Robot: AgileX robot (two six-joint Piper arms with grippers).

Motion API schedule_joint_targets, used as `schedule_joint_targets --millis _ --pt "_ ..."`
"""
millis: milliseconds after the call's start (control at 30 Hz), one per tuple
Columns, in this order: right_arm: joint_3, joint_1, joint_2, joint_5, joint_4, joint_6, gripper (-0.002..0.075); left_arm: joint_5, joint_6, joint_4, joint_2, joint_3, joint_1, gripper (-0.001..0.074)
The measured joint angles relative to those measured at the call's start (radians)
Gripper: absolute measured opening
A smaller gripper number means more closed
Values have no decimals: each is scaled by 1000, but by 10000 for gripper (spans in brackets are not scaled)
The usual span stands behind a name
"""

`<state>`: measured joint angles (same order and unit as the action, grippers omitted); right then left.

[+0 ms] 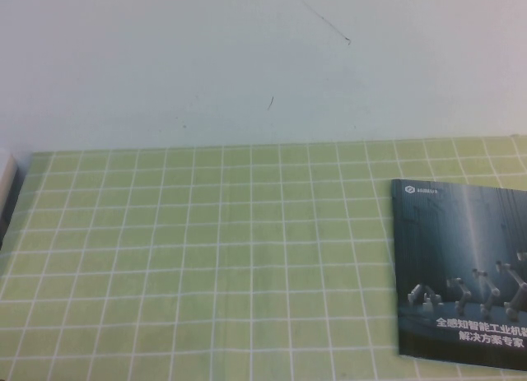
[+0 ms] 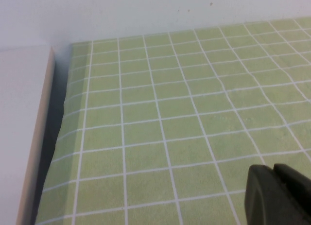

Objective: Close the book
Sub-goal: 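Close the open booklet and leave it lying on the table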

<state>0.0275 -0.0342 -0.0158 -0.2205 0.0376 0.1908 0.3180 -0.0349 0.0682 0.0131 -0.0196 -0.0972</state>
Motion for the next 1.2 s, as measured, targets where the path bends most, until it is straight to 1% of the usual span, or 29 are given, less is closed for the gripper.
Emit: schedule_joint_targets --millis 100,200,700,900,1200 --pt "-2 -6 23 -104 0 -7 -3 0 0 0 0 0 0 -4" --pt "-4 -13 27 -121 0 -8 -3 0 0 0 0 2 0 -4" --pt "-8 -15 27 -132 4 -8 -3 4 0 0 0 2 0 -4" --pt "-8 11 27 -132 8 -8 -3 8 0 0 0 2 0 -4" --pt "-8 11 27 -132 8 -8 -3 7 0 0 0 2 0 -4"
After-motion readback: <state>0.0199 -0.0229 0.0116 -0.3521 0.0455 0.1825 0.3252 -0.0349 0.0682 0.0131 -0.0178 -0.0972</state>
